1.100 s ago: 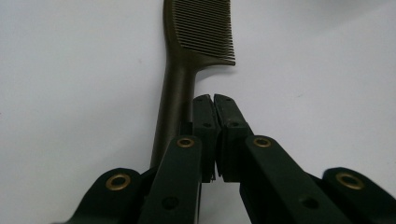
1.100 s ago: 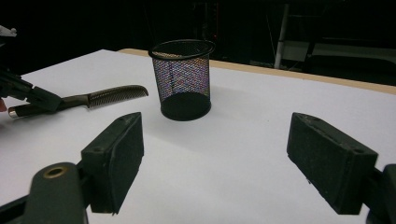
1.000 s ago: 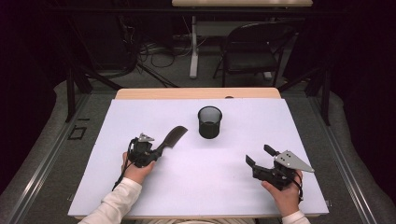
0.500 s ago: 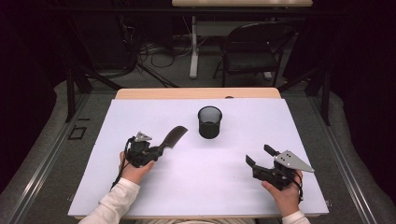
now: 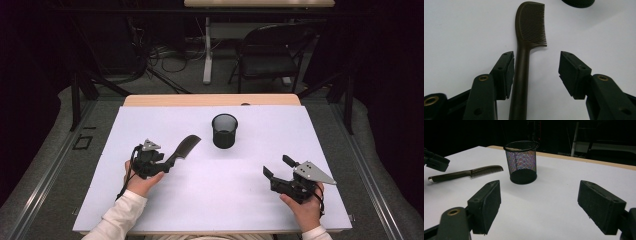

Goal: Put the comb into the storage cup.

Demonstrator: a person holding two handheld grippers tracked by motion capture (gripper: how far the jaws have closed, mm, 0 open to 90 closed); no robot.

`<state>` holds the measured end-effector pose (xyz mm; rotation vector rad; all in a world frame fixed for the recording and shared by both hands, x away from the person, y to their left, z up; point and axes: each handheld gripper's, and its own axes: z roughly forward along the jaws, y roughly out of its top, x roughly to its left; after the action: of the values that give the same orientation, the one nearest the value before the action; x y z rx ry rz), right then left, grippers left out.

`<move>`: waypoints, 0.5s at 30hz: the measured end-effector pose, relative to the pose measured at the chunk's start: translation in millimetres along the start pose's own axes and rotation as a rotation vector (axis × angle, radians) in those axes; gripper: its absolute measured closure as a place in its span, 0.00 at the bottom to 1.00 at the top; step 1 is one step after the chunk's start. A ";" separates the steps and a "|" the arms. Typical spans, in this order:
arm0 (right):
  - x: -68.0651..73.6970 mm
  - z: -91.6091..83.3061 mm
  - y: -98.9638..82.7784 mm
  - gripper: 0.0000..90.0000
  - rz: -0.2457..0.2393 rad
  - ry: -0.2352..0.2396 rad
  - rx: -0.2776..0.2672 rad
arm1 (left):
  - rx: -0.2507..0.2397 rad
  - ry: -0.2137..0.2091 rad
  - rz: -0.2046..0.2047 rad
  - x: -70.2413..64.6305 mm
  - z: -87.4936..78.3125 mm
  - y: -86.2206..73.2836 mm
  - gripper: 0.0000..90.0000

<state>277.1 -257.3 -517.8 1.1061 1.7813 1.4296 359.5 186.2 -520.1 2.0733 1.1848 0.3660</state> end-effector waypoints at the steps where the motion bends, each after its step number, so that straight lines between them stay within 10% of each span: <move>1: -0.1 0.0 0.0 0.21 -0.001 0.000 -0.001 | -0.007 0.002 0.001 -0.3 -0.4 0.0 0.52; 15: 0.4 0.6 -0.2 0.21 -0.002 0.003 0.002 | 0.062 -0.028 -0.020 6.6 -0.6 3.2 0.34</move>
<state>277.4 -256.7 -518.2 1.1035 1.7865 1.4291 364.8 191.0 -518.1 2.1110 1.2129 0.2932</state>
